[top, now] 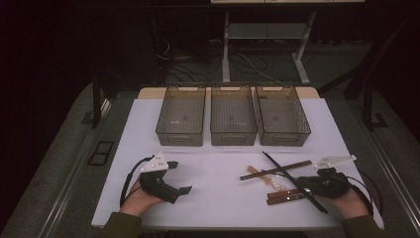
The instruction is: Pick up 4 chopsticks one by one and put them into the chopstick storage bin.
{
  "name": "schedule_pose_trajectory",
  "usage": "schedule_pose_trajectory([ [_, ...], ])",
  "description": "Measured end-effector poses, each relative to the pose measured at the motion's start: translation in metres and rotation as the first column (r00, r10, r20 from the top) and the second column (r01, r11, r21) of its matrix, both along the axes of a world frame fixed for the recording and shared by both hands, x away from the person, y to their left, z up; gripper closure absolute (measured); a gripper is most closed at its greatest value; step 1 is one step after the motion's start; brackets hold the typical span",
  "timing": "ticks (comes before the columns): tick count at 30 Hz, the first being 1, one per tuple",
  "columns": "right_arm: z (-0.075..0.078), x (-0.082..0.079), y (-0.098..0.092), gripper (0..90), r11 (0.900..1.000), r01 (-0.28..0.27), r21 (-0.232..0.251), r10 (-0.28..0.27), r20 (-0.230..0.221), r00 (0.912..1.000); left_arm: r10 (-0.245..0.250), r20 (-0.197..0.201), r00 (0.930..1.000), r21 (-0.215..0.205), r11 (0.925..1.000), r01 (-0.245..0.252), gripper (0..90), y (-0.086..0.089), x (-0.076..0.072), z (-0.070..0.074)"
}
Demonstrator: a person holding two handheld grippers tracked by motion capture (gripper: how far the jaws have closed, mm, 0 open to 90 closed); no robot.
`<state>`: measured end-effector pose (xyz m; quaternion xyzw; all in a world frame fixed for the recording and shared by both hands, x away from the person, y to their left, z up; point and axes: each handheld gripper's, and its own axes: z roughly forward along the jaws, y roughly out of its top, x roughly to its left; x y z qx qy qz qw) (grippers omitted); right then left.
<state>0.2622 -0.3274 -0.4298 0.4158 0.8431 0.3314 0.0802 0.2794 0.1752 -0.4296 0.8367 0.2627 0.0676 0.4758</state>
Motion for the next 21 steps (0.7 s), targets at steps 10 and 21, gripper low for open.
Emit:
schedule_pose_trajectory([
  [10, -0.0013, 0.0011, -0.0005, 81.5, 1.0, 0.004, -0.012, -0.004, -0.001, 1.0, 0.0, 0.0, 1.0, 0.001, 1.0, 0.0, 0.0, -0.0001, -0.0001, 0.0],
  [21, -0.0056, 0.0041, -0.002, 82.1, 1.0, 0.001, -0.03, -0.001, 0.0, 1.0, 0.001, 0.0, 1.0, 0.0, 1.0, -0.001, 0.0, -0.0005, -0.0002, 0.0],
])
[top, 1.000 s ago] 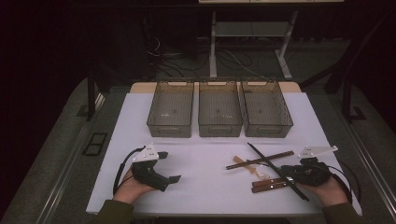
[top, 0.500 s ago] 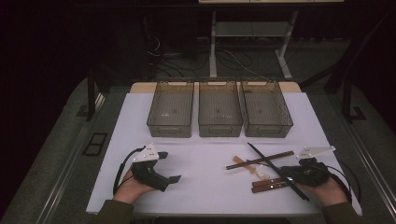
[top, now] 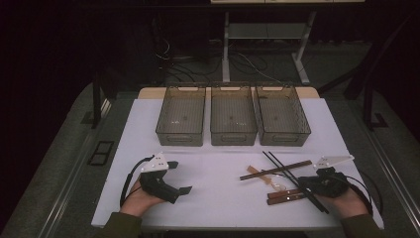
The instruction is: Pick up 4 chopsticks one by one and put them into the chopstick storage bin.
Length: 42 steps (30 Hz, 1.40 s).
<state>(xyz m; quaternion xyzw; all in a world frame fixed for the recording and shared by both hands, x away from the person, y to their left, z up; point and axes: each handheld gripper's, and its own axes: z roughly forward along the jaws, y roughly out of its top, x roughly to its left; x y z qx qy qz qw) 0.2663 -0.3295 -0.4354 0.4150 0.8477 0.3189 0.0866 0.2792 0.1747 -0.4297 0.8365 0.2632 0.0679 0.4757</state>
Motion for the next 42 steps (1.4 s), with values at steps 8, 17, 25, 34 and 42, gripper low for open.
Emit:
schedule_pose_trajectory([
  [8, -0.0042, 0.0026, 0.0021, 82.1, 1.0, 0.002, -0.015, -0.002, -0.01, 0.9999, 0.0, -0.001, 1.0, 0.002, 1.0, 0.0, 0.0, -0.0004, 0.0, -0.0001],
  [17, -0.0055, 0.0035, 0.0024, 84.7, 1.0, 0.003, -0.02, -0.004, -0.012, 0.9999, -0.005, 0.001, 1.0, 0.009, 0.9999, 0.005, 0.0, -0.0004, 0.0001, 0.0],
  [25, -0.0051, 0.0034, 0.0028, 85.0, 1.0, 0.003, -0.016, -0.003, -0.019, 0.9998, -0.007, 0.002, 1.0, 0.007, 1.0, 0.007, 0.0, -0.0009, 0.0001, -0.0004],
  [34, -0.0015, 0.0029, 0.0019, 85.4, 1.0, 0.005, -0.006, -0.005, -0.006, 1.0, -0.011, 0.0, 0.9999, 0.001, 0.9999, 0.011, 0.0, -0.0019, 0.0001, -0.0019],
  [42, 0.0041, 0.004, -0.0004, 85.4, 1.0, 0.019, 0.013, -0.019, 0.007, 0.9998, -0.013, -0.006, 0.9999, -0.009, 0.9999, 0.013, 0.0, -0.006, -0.0018, -0.0054],
])
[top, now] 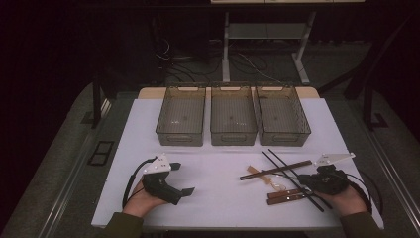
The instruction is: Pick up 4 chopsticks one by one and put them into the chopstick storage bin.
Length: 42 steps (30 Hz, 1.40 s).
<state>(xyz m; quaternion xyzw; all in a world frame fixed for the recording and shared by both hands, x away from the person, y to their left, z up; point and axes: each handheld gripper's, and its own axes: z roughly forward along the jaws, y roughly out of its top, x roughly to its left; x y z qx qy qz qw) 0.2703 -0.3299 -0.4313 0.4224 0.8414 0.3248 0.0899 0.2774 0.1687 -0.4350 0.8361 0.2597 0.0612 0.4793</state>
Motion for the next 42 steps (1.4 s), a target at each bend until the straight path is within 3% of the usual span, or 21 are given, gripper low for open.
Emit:
schedule_pose_trajectory([
  [7, 0.004, 0.001, -0.002, 85.4, 1.0, 0.002, 0.019, -0.002, 0.009, 1.0, 0.005, 0.0, 1.0, -0.018, 0.9998, -0.005, 0.0, -0.002, -0.001, -0.001],
  [14, 0.015, 0.005, -0.001, 85.4, 0.997, -0.009, 0.077, 0.007, 0.031, 0.9995, 0.025, -0.032, 0.9992, -0.034, 0.9991, -0.026, 0.0, 0.0, -0.001, -0.001],
  [19, 0.019, 0.009, 0.003, 85.4, 0.994, -0.024, 0.104, 0.019, 0.048, 0.9987, 0.033, -0.016, 0.9993, -0.026, 0.9991, -0.034, 0.0, 0.001, -0.002, -0.001],
  [32, 0.033, 0.021, 0.029, 85.4, 0.984, -0.078, 0.16, 0.064, 0.091, 0.9938, 0.026, -0.024, 0.9994, -0.023, 0.9994, -0.027, 0.0, 0.0, -0.004, -0.002],
  [42, 0.041, 0.033, 0.04, 85.4, 0.978, -0.078, 0.192, 0.056, 0.119, 0.9913, 0.017, -0.015, 0.9997, -0.018, 0.9997, -0.017, 0.0, 0.0, -0.004, -0.001],
])
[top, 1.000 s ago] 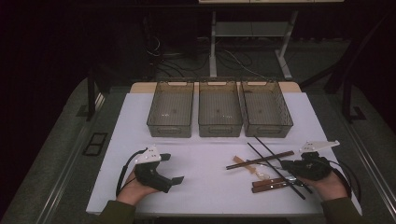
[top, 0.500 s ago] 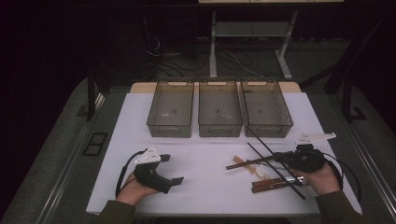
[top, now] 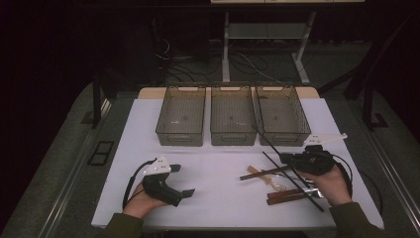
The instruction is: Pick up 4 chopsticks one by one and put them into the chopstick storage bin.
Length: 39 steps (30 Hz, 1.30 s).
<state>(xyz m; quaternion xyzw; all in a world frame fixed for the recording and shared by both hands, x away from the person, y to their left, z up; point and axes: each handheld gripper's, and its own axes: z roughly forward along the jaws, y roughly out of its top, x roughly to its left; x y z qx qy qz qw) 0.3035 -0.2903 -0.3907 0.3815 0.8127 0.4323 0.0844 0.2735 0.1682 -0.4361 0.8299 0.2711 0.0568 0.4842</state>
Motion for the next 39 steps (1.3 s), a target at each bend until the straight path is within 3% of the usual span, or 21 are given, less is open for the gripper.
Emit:
schedule_pose_trajectory([
  [14, 0.01, 0.02, 0.027, 85.4, 0.998, -0.013, 0.055, 0.011, 0.028, 0.9995, 0.016, 0.002, 0.9999, -0.012, 0.9998, -0.016, 0.0, 0.002, 0.001, 0.0],
  [27, 0.023, 0.041, 0.061, 85.4, 0.998, -0.029, 0.051, 0.027, 0.039, 0.9989, 0.017, 0.004, 0.9998, -0.017, 0.9997, -0.017, 0.0, 0.0, 0.002, 0.0],
  [39, 0.042, 0.06, 0.088, 85.4, 0.996, -0.02, 0.083, 0.016, 0.051, 0.9986, 0.012, 0.008, 0.9999, -0.015, 0.9998, -0.012, 0.0, 0.001, 0.002, 0.001],
])
